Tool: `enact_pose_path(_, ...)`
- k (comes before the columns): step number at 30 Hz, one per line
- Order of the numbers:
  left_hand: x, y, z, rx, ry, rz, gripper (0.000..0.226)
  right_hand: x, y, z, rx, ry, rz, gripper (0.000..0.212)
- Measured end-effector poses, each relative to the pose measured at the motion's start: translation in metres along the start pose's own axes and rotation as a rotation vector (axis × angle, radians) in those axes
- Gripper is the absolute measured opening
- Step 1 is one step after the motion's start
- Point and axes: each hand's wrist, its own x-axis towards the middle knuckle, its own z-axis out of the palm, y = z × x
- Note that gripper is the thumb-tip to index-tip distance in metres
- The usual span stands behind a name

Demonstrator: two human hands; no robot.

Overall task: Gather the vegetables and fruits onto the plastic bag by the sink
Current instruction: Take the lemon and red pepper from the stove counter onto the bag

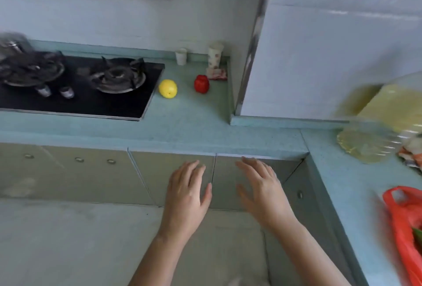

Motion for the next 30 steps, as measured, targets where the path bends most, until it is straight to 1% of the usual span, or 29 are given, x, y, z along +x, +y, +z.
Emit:
enact_pose_path(5, -0.015, -0.045, -0.036, 0.064, 0.081, -0.119, 0.037, 0.021, -0.048, 0.029, 0.059, -0.02, -0.07, 0.042)
enact_pose_path(9, -0.019, -0.075, -0.042, 0.066, 0.095, -0.172, 0.036, 0.039, -0.066, 0.048, 0.069, -0.061, -0.069, 0.044)
enact_pose_path(13, -0.004, -0.106, -0.041, 0.055, 0.084, -0.203, 0.037, 0.069, -0.073, 0.066, 0.079, -0.088, -0.079, 0.041)
enact_pose_path(21, 0.09, -0.183, -0.043, 0.05, 0.0, -0.163, 0.037, 0.178, -0.095, 0.116, 0.133, -0.089, -0.066, 0.04)
enact_pose_path(23, 0.119, -0.203, -0.05, 0.043, -0.012, -0.145, 0.039, 0.212, -0.106, 0.121, 0.166, -0.042, -0.057, 0.041)
enact_pose_path(25, 0.146, -0.222, -0.056, -0.005, -0.019, -0.169, 0.045, 0.239, -0.113, 0.125, 0.181, 0.004, -0.043, 0.042)
enact_pose_path(27, 0.166, -0.24, -0.06, -0.062, -0.014, -0.216, 0.05, 0.259, -0.116, 0.129, 0.173, 0.009, -0.03, 0.042)
enact_pose_path(30, 0.185, -0.265, -0.059, -0.077, 0.0, -0.231, 0.05, 0.28, -0.113, 0.139, 0.143, 0.005, -0.001, 0.042)
